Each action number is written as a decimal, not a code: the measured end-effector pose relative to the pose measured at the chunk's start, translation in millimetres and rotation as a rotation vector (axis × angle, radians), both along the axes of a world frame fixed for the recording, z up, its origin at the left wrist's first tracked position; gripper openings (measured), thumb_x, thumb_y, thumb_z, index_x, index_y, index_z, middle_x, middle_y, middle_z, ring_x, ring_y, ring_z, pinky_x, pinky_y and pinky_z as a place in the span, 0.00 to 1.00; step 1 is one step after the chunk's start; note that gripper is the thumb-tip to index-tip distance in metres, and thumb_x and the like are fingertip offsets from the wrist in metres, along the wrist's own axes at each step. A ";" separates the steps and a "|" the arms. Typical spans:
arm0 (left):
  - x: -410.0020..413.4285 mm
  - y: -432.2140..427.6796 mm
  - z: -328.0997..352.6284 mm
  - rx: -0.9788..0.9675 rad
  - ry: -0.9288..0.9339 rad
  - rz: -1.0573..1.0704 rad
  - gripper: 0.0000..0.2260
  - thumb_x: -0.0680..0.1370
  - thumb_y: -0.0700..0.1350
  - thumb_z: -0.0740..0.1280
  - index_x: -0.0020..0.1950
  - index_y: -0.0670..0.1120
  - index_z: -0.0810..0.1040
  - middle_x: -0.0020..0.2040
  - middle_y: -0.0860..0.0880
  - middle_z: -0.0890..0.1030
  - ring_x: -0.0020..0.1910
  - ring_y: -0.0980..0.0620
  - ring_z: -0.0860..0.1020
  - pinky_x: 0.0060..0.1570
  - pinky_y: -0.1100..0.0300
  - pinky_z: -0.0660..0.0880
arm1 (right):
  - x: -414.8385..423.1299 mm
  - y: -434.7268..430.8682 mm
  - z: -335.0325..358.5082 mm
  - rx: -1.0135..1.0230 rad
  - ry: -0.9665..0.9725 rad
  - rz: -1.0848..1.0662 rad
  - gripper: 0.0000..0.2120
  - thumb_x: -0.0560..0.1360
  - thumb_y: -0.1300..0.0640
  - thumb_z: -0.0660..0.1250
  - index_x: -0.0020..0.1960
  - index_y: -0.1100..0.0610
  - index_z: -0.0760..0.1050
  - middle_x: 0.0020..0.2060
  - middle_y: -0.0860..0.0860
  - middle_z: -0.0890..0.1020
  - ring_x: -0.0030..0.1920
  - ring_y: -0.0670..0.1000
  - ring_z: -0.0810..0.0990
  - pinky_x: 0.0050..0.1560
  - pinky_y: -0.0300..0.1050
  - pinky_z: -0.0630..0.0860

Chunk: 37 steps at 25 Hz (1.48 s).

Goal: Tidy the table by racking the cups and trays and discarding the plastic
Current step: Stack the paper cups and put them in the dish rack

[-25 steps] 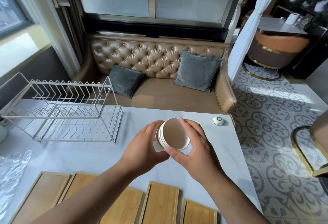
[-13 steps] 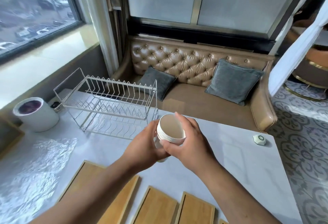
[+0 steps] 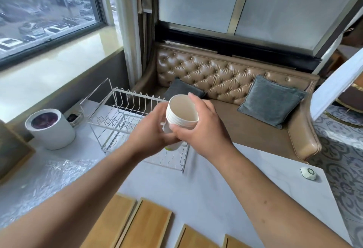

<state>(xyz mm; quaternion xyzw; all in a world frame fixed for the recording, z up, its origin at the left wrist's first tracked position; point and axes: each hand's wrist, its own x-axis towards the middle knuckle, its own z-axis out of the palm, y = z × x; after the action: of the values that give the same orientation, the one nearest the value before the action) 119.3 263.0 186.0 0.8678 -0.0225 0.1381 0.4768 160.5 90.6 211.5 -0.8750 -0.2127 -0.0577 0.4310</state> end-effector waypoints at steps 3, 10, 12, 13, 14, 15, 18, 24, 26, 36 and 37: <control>28.2 20.5 6.2 -0.009 -0.034 0.016 0.34 0.64 0.59 0.78 0.69 0.60 0.72 0.60 0.67 0.81 0.57 0.67 0.80 0.56 0.59 0.79 | 25.5 22.2 9.9 0.019 -0.059 -0.021 0.47 0.60 0.34 0.72 0.77 0.40 0.63 0.65 0.39 0.70 0.62 0.39 0.73 0.57 0.36 0.70; 75.4 52.2 -48.2 0.582 0.109 0.118 0.32 0.75 0.73 0.63 0.68 0.51 0.76 0.65 0.50 0.81 0.65 0.45 0.75 0.59 0.51 0.73 | 80.9 53.8 -11.5 -0.176 -0.002 -0.101 0.46 0.67 0.41 0.77 0.80 0.45 0.61 0.69 0.46 0.69 0.65 0.52 0.76 0.63 0.49 0.75; 76.6 61.4 -74.9 0.680 0.245 0.114 0.36 0.76 0.74 0.57 0.75 0.52 0.73 0.74 0.49 0.76 0.73 0.44 0.71 0.70 0.47 0.68 | 90.7 57.2 -21.9 -0.228 0.030 -0.111 0.46 0.67 0.41 0.77 0.80 0.45 0.60 0.69 0.47 0.69 0.66 0.54 0.76 0.63 0.48 0.73; 75.9 63.9 -85.4 0.693 0.293 0.106 0.37 0.76 0.75 0.55 0.76 0.52 0.72 0.75 0.49 0.75 0.74 0.45 0.70 0.72 0.46 0.67 | 94.3 59.1 -25.9 -0.249 0.039 -0.110 0.46 0.67 0.41 0.77 0.80 0.45 0.60 0.70 0.48 0.69 0.66 0.54 0.76 0.63 0.48 0.73; 75.5 64.9 -94.2 0.700 0.325 0.098 0.37 0.76 0.75 0.53 0.76 0.53 0.72 0.76 0.50 0.75 0.75 0.45 0.70 0.72 0.45 0.66 | 97.3 60.8 -29.4 -0.265 0.048 -0.111 0.47 0.67 0.41 0.77 0.80 0.46 0.60 0.70 0.48 0.68 0.66 0.55 0.76 0.64 0.48 0.72; 74.9 64.6 -100.9 0.713 0.338 0.099 0.38 0.76 0.76 0.50 0.75 0.53 0.73 0.75 0.51 0.75 0.74 0.45 0.70 0.71 0.44 0.67 | 99.4 62.3 -32.4 -0.276 0.058 -0.111 0.47 0.67 0.41 0.77 0.80 0.46 0.59 0.71 0.48 0.68 0.67 0.55 0.76 0.64 0.48 0.72; 72.9 63.6 -109.4 0.751 0.312 0.141 0.40 0.74 0.77 0.46 0.72 0.54 0.75 0.73 0.52 0.77 0.71 0.45 0.72 0.67 0.46 0.69 | 102.1 66.2 -40.6 -0.310 0.087 -0.101 0.47 0.68 0.41 0.77 0.81 0.47 0.59 0.70 0.50 0.67 0.67 0.56 0.75 0.66 0.50 0.73; 72.8 62.9 -111.4 0.758 0.300 0.155 0.38 0.75 0.76 0.48 0.72 0.53 0.76 0.71 0.51 0.78 0.71 0.45 0.73 0.66 0.46 0.69 | 99.9 65.7 -50.5 -0.362 0.100 -0.118 0.46 0.69 0.41 0.76 0.81 0.47 0.58 0.70 0.52 0.68 0.67 0.57 0.74 0.66 0.51 0.73; 73.0 62.1 -111.5 0.761 0.300 0.157 0.39 0.75 0.76 0.48 0.72 0.53 0.76 0.71 0.51 0.78 0.71 0.45 0.73 0.66 0.46 0.69 | 100.1 64.8 -51.0 -0.393 0.090 -0.129 0.47 0.69 0.39 0.75 0.81 0.47 0.57 0.71 0.53 0.68 0.71 0.58 0.70 0.69 0.53 0.71; 70.4 60.1 -112.7 0.741 0.271 0.174 0.40 0.74 0.76 0.45 0.73 0.53 0.76 0.73 0.49 0.77 0.74 0.44 0.69 0.72 0.41 0.65 | 94.6 48.9 -46.1 -0.496 0.059 -0.109 0.48 0.71 0.36 0.71 0.83 0.47 0.51 0.78 0.51 0.62 0.77 0.59 0.59 0.75 0.56 0.62; 67.4 58.9 -112.2 0.735 0.274 0.173 0.40 0.76 0.76 0.45 0.75 0.53 0.74 0.76 0.49 0.74 0.77 0.44 0.66 0.75 0.39 0.60 | 90.9 42.3 -45.3 -0.510 0.052 -0.099 0.48 0.72 0.35 0.69 0.83 0.46 0.49 0.80 0.51 0.59 0.80 0.59 0.55 0.76 0.57 0.60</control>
<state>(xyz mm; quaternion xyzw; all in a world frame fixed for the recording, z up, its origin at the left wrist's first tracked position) 186.7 321.9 73.8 0.9896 0.0665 0.0433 0.1198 251.4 132.9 166.2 -0.9659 -0.1662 -0.0009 0.1984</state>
